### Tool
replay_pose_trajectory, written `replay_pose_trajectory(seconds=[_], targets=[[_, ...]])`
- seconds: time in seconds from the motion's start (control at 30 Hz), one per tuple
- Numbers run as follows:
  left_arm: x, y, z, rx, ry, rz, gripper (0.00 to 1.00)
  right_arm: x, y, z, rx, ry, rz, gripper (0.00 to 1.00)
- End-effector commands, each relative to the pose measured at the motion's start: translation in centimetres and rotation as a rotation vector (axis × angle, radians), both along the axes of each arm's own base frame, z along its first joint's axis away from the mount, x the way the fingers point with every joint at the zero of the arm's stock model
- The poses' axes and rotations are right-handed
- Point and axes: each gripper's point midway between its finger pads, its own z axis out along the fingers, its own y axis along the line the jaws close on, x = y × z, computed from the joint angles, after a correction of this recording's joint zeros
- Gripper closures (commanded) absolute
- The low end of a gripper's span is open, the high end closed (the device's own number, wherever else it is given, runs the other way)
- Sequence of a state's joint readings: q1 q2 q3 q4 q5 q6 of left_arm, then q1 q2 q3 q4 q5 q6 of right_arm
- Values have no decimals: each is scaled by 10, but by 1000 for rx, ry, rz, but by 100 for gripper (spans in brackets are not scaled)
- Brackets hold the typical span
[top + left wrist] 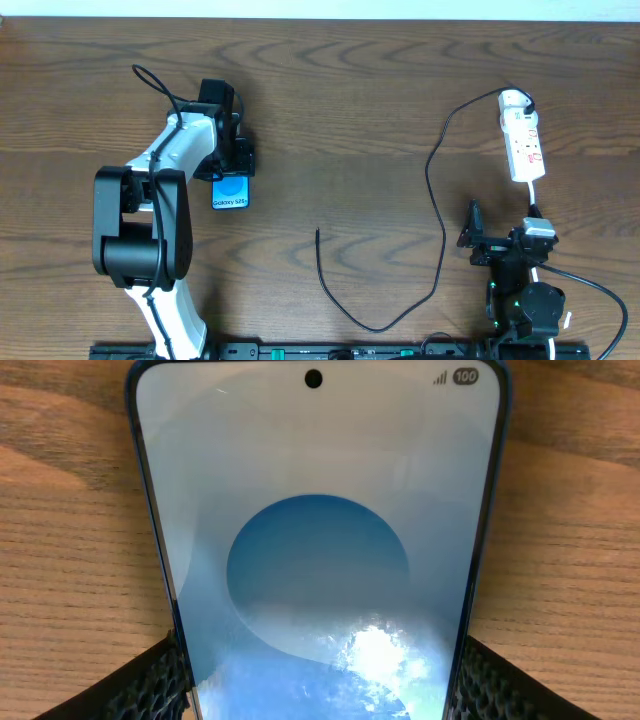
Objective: Plug charger to phone and switch on socket
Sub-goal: 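Lower the left gripper and close it on the phone's bottom edge, then lift the phone with the left gripper and raise it upright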
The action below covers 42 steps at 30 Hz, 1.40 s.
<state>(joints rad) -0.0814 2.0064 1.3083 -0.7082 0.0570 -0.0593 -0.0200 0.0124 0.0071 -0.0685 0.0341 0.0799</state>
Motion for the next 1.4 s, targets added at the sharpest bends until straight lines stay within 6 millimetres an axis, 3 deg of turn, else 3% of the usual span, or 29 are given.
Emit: replay_pose_trajectory(seconds=[0.0, 0.33, 0.8, 0.97, 1.37], targets=[[-22, 5, -20, 31, 89, 4, 93, 0, 2, -1, 12, 0, 4, 1], [-11, 4, 2, 23, 28, 4, 93, 0, 2, -1, 12, 0, 4, 1], [4, -1, 61, -16, -137, 41, 93, 0, 2, -1, 12, 0, 4, 1], [5, -24, 81, -159, -177, 37, 93, 0, 2, -1, 12, 0, 4, 1], [9, -108, 127, -735, -112, 196, 93, 0, 2, -1, 12, 0, 4, 1]])
